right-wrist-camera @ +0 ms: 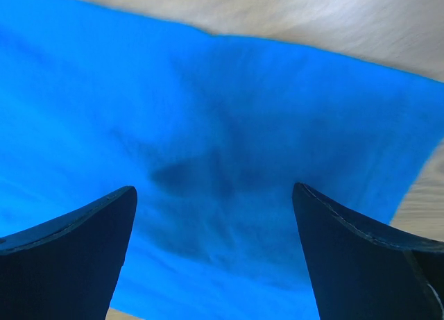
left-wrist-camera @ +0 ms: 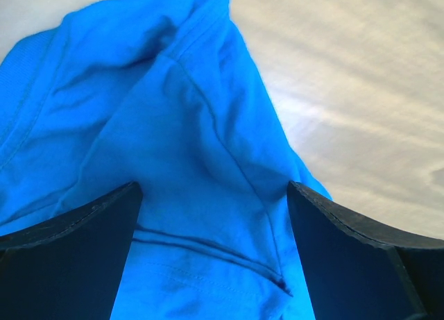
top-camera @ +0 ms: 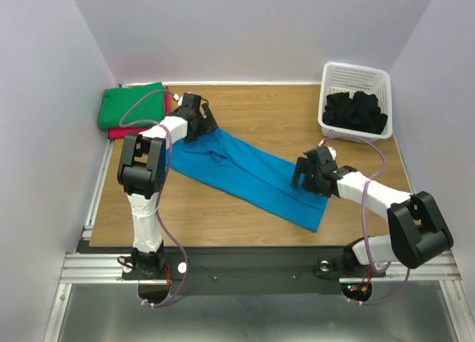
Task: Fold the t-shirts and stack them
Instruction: Fold the tshirt
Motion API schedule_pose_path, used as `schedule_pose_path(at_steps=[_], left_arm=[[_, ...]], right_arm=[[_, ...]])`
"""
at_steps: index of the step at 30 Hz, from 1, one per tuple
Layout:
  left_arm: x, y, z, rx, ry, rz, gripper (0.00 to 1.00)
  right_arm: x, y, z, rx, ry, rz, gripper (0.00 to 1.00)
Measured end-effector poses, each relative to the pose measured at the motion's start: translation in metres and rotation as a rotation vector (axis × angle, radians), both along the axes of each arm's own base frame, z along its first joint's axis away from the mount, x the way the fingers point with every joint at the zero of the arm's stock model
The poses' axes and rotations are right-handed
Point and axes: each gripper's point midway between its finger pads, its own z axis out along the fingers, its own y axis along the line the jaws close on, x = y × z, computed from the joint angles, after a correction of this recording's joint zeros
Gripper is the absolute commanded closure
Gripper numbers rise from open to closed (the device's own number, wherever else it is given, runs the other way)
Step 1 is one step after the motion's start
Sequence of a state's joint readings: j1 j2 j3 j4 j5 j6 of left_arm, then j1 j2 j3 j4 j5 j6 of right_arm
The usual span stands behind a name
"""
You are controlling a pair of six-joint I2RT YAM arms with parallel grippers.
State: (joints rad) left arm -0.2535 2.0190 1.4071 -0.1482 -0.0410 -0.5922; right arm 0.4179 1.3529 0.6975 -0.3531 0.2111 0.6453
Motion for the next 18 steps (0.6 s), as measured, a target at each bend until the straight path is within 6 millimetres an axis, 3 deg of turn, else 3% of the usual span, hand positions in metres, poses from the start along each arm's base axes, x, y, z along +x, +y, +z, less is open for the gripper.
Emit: schedule_pose_path(at_steps=[5,9,15,18], left_arm=[[0.040,-0.026,0.004,-0.044,-0.041,-0.080,0.02],[0.080,-0.065,0.009,-0.115,-0.090,-0.167,0.01],[0.127,-0.133,0.022,-0.228,-0.186,-0.266,0.01],[0.137,-0.173,0.022,-0.302,-0.231,-0.313,0.01]], right_arm=[[-0.013,0.016,-0.008,0.088,-0.016,0.071,0.00],[-0.035,0.033,-0.005,0.186,-0.072,0.115,0.00],[-0.095,0.093,-0.001,0.367,-0.060,0.279,0.00],[-0.129,0.130,0.003,0.445,-0.013,0.385,0.00]])
